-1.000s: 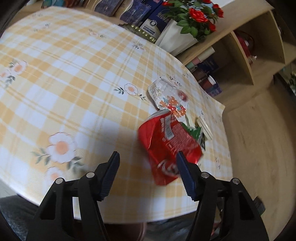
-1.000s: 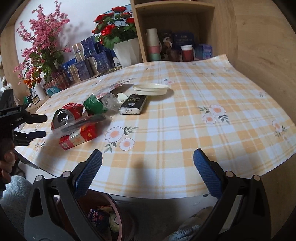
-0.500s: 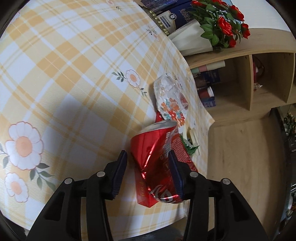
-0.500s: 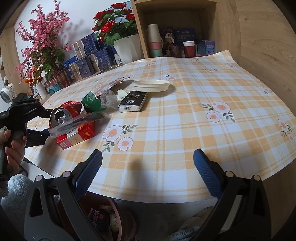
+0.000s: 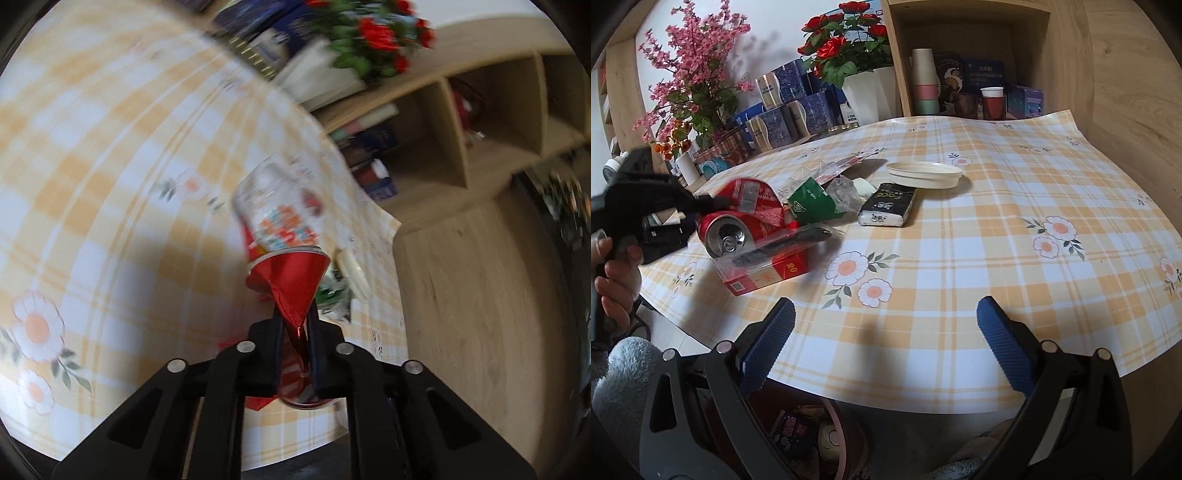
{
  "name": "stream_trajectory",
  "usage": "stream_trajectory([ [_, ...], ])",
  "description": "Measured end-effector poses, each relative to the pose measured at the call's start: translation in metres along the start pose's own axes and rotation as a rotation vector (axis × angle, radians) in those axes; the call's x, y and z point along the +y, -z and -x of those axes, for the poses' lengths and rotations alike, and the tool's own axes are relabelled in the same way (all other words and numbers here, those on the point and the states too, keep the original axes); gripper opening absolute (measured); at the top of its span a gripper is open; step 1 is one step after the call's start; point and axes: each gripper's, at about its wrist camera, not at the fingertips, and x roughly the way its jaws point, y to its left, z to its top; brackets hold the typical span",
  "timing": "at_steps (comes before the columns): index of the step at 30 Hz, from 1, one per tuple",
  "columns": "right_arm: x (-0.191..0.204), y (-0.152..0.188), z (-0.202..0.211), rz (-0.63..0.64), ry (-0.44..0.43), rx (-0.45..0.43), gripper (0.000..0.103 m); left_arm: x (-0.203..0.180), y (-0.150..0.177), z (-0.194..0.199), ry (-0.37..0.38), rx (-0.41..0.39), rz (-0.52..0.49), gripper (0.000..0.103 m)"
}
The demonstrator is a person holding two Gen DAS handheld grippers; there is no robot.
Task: Collect trash
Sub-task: 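Lift the red can with the left tool while the right tool grasps the plastic fork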
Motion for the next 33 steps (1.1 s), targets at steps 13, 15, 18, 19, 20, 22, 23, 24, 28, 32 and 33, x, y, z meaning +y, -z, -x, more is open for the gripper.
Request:
stream_trajectory([
  [13, 0.017, -0.027, -0.005, -0.034, -0.075, 0.031, 0.092, -0.062, 0.0, 0.073, -0.233, -0.176, -0.432, 0.009],
  [15, 0.024, -0.033, -0.011, -0.046, -0.098, 0.046, 0.089, -0.053, 0.004, 0.078, -0.277, -0.181, -0.448, 0.009],
  [18, 0.034, -0.043, -0.02, -0.064, -0.126, 0.059, 0.087, -0.034, 0.012, 0.08, -0.335, -0.178, -0.461, 0.009],
  [19, 0.037, -0.046, -0.024, -0.075, -0.144, 0.063, 0.086, -0.027, 0.014, 0.079, -0.344, -0.17, -0.455, 0.009],
  [20, 0.04, -0.049, -0.028, -0.087, -0.165, 0.068, 0.085, -0.024, 0.016, 0.08, -0.345, -0.167, -0.452, 0.009],
  [22, 0.044, -0.053, -0.037, -0.101, -0.193, 0.083, 0.08, -0.017, 0.023, 0.081, -0.35, -0.162, -0.455, 0.009],
  [23, 0.047, -0.055, -0.043, -0.107, -0.195, 0.097, 0.079, -0.015, 0.026, 0.081, -0.36, -0.163, -0.466, 0.009],
  [24, 0.048, -0.056, -0.051, -0.124, -0.197, 0.12, 0.077, -0.014, 0.029, 0.081, -0.368, -0.163, -0.475, 0.009],
  [28, 0.043, -0.058, -0.071, -0.215, -0.214, 0.17, 0.07, -0.011, 0.036, 0.08, -0.376, -0.158, -0.488, 0.009],
  [32, 0.034, -0.053, -0.088, -0.324, -0.209, 0.225, 0.056, -0.005, 0.038, 0.075, -0.374, -0.144, -0.481, 0.009],
  [33, 0.031, -0.051, -0.091, -0.346, -0.218, 0.234, 0.053, -0.004, 0.039, 0.074, -0.374, -0.142, -0.483, 0.009],
])
